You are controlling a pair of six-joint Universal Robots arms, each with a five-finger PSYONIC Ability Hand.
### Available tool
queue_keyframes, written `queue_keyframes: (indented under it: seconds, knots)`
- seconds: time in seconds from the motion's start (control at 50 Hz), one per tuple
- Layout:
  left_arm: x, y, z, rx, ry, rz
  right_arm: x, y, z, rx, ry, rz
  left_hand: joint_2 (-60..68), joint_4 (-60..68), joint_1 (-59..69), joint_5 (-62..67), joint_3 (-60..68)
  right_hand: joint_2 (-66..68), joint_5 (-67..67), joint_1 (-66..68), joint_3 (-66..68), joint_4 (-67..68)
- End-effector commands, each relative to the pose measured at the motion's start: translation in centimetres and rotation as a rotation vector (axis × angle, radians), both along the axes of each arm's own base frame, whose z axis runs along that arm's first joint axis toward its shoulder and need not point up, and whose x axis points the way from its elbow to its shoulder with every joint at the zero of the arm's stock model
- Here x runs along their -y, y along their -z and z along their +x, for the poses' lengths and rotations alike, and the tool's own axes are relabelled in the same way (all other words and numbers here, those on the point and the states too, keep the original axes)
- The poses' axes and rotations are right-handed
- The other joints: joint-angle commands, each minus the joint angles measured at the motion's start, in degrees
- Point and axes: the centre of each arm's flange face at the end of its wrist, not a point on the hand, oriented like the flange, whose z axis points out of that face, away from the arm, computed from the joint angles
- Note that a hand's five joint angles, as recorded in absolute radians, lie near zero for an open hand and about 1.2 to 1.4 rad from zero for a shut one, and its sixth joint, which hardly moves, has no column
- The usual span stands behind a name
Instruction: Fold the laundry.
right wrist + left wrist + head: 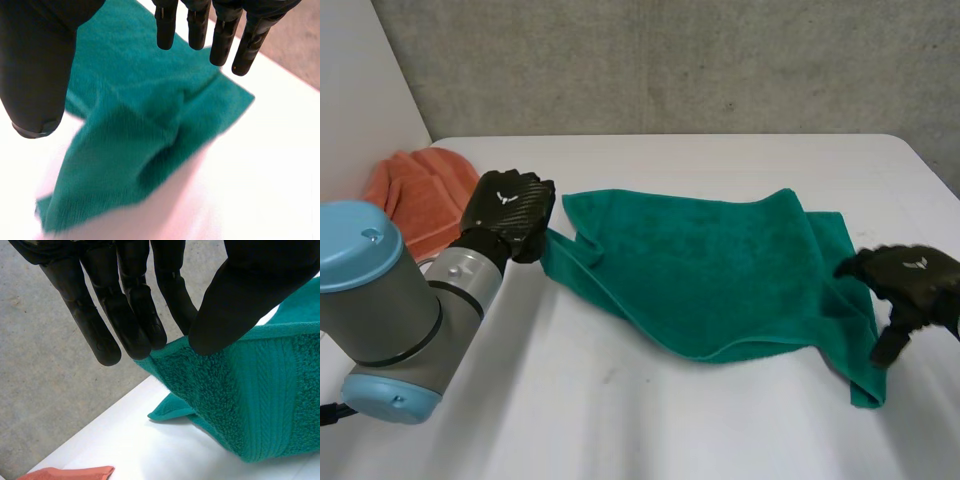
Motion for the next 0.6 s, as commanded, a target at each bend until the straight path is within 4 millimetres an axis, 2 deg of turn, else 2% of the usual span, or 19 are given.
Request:
queue_keyframes:
  seconds: [0.02, 0.12, 0.38, 0.6]
  knots:
    - [0.5, -0.2, 0.3, -0.005, -0.019, -0.009, -1.0, 3.3, -2.9, 0.045, 0.103, 0.044, 11.38, 11.29, 15.26, 14.28, 11.55, 0.07, -0.74, 1.25, 0.33, -0.64]
    - [0.5, 0.0, 0.4, -0.003, -0.021, -0.001, -1.3, 4.7, -4.3, 0.106, 0.155, 0.074, 11.38, 11.29, 15.26, 14.28, 11.55, -0.25, -1.06, 0.93, 0.01, -0.96]
    - [0.5, 0.0, 0.4, -0.003, -0.022, 0.002, -0.3, 7.0, -4.6, 0.291, 0.215, 0.146, 11.38, 11.29, 15.26, 14.28, 11.55, 1.09, 0.28, 2.27, 1.35, 0.38]
    - [0.5, 0.1, 0.5, -0.003, -0.024, 0.006, 0.2, 8.4, -3.0, 0.312, 0.166, 0.152, 11.38, 11.29, 15.26, 14.28, 11.55, 5.80, 4.98, 6.97, 6.06, 5.09]
